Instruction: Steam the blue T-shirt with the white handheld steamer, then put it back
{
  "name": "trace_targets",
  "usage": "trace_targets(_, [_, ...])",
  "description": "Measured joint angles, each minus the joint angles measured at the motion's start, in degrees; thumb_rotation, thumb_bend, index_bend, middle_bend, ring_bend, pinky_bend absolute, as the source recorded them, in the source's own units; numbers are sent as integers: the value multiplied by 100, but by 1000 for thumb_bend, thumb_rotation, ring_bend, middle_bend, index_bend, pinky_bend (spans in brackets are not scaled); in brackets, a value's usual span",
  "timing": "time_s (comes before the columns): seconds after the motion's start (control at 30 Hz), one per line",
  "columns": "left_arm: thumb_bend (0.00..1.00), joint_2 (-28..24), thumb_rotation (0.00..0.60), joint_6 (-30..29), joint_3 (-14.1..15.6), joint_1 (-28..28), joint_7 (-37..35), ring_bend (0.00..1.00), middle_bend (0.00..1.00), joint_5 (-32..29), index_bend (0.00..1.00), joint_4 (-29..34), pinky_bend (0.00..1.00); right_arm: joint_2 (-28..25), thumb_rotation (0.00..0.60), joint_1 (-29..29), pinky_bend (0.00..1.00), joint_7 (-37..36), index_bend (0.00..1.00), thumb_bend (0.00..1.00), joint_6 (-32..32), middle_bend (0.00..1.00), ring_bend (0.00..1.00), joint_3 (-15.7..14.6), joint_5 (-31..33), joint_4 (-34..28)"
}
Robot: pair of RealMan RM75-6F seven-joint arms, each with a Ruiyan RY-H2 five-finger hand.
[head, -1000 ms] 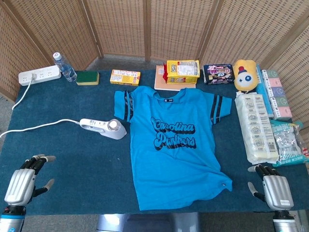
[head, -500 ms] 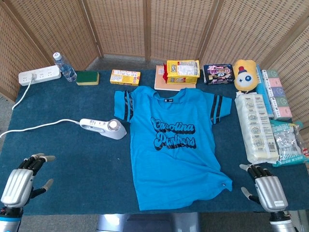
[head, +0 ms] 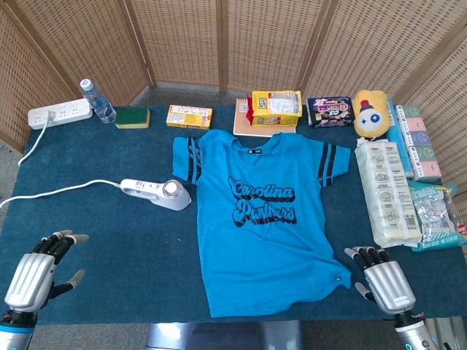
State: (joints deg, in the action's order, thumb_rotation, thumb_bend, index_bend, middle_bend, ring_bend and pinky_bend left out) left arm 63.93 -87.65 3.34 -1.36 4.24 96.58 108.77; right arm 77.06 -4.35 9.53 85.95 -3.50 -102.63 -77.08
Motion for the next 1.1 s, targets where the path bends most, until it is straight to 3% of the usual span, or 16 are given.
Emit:
trace_targets(0.53, [239, 7, 600, -62, -9, 17, -168, 215, 337, -11, 260, -81, 245, 228, 600, -310, 283, 16, 229, 221, -422, 292, 270, -166, -154, 607])
trace_targets(1.1, [238, -42, 600, -121, -12, 35, -224, 215, 337, -3, 260, -76, 245, 593, 600, -709, 283, -62, 258, 219, -814, 292, 271, -124, -86, 935])
